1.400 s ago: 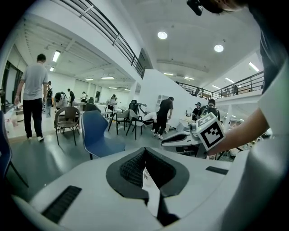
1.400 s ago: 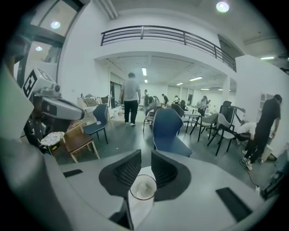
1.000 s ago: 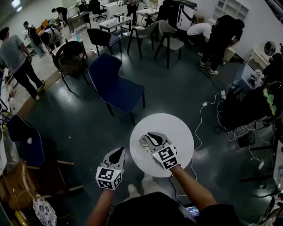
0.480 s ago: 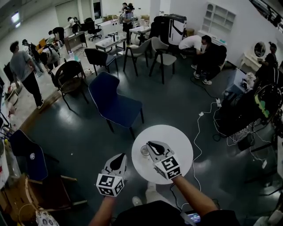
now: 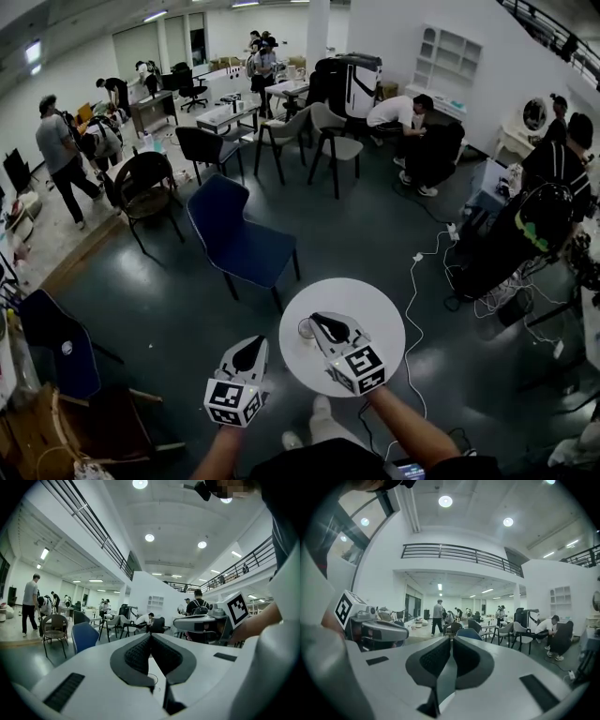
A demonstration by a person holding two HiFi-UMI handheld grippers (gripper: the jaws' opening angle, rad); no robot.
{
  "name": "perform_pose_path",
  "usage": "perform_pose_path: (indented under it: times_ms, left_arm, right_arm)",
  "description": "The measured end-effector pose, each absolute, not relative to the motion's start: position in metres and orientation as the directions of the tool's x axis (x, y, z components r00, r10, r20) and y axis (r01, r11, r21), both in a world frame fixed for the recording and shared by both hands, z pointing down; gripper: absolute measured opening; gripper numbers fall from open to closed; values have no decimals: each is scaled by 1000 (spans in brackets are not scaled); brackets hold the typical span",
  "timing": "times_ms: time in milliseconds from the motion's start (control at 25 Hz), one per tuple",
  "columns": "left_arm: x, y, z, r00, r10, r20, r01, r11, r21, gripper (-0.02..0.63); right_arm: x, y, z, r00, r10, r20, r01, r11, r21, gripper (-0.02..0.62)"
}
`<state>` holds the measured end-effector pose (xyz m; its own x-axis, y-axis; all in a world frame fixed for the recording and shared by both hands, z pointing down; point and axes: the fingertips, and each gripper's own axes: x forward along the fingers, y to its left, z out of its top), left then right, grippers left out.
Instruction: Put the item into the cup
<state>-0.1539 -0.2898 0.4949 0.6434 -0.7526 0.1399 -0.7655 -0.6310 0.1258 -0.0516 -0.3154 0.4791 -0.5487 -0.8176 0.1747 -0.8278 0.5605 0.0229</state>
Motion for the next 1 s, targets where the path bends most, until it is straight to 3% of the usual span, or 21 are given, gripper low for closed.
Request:
perform_pose_path:
  times_ms: [1000]
  left_arm:
    - [-197,-245,489,644,-757,112,-765,-637,92,15]
  right_arm:
    - [-97,-270,468,-579,-804,135,-807,589,41,31]
